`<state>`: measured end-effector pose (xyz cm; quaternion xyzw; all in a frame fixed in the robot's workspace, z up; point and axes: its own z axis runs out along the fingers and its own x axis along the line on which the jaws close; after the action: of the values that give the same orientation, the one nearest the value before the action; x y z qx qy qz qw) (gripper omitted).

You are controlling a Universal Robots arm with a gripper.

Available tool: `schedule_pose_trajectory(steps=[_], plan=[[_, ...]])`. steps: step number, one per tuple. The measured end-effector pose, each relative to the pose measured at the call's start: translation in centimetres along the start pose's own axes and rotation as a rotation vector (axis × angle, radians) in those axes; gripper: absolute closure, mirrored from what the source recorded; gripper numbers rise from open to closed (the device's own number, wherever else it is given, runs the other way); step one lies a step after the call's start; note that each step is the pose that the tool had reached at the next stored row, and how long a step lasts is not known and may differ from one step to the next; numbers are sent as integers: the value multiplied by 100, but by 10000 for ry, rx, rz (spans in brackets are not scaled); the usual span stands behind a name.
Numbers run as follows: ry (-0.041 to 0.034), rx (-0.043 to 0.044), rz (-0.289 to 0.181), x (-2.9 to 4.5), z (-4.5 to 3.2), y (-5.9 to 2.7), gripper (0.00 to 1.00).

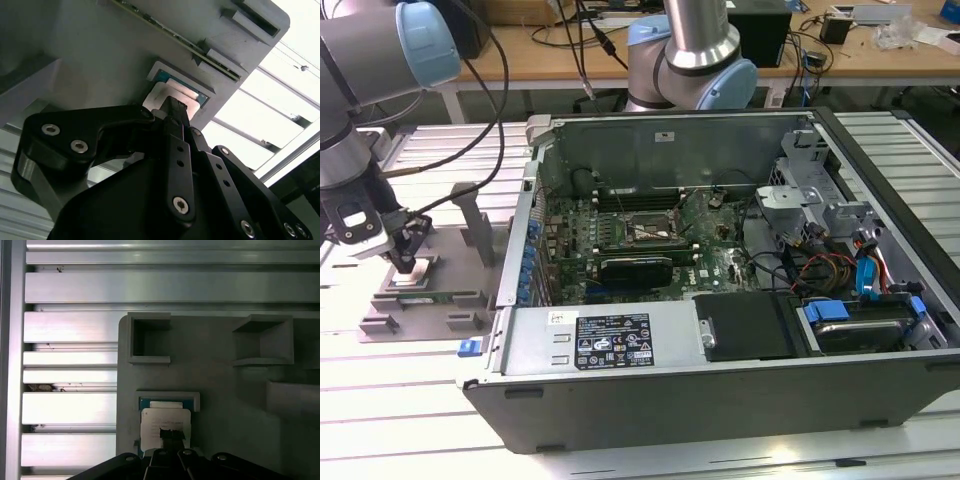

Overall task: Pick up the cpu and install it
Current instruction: 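Pick up the cpu and move it towards the insertion slot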

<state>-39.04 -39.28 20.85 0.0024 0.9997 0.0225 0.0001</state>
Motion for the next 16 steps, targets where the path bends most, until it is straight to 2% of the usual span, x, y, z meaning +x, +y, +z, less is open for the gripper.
schedule_pose_trajectory(steps=[16], plan=[[-3, 1, -1, 26, 31, 4, 89]])
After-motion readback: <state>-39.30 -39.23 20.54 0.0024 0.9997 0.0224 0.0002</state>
